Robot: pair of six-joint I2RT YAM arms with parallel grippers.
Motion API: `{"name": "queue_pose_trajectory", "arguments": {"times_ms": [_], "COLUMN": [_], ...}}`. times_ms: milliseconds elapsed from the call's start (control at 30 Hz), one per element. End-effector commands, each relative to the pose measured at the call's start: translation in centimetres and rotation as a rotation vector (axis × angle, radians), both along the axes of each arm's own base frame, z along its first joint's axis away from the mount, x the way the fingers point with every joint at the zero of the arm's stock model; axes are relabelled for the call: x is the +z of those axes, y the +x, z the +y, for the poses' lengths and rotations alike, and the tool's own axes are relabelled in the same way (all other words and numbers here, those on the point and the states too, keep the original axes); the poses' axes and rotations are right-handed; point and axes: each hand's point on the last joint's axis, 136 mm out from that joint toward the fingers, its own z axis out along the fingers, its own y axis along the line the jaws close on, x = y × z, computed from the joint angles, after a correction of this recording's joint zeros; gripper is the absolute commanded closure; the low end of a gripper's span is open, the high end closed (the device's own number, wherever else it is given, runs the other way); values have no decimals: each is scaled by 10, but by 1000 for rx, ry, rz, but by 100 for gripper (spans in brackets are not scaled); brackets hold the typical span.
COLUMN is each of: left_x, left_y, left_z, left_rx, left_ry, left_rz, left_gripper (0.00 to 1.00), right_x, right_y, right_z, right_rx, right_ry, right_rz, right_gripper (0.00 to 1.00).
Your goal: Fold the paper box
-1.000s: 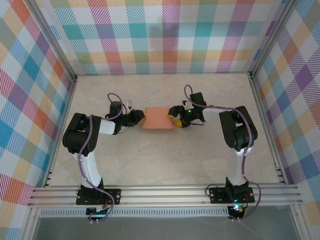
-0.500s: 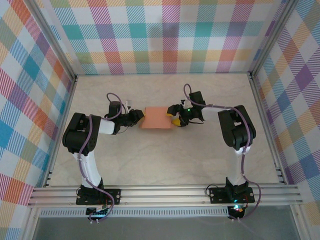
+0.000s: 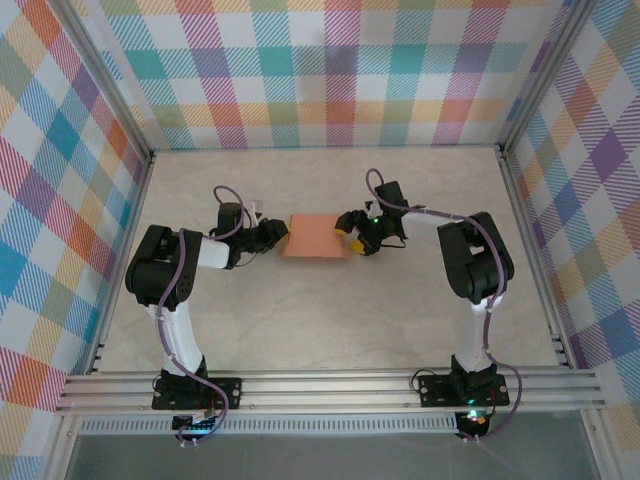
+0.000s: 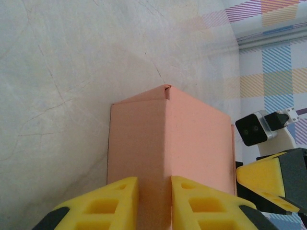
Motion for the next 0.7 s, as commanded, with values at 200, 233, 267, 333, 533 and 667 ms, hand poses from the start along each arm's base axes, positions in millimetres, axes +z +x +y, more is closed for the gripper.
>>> {"name": "queue_pose_trajectory", "arguments": {"times_ms": [200, 233, 267, 333, 533, 667], "left_x": [-86, -87, -86, -86, -87, -87], "left_y": [-38, -38, -38, -38, -38, -37], "left_z": [33, 35, 35, 36, 36, 37], "left_rx": [89, 94, 96, 96, 96, 98], "left_ry": [106, 101, 95, 92, 91, 92], "left_rz": [296, 299, 299, 299, 301, 302], "left_gripper": [78, 78, 78, 78, 78, 77], "right_x": [-2, -2, 0, 4, 16, 28], "right_y": [-3, -2, 0, 2, 6, 7], "right_z": [28, 30, 33, 39, 46, 43], "right_rx": [34, 36, 35, 45, 55, 45], "right_ry": [28, 39, 58, 109, 182, 227], "right_rz": [80, 81, 79, 70, 31, 9], "right_gripper": [32, 32, 32, 33, 47, 54]}}
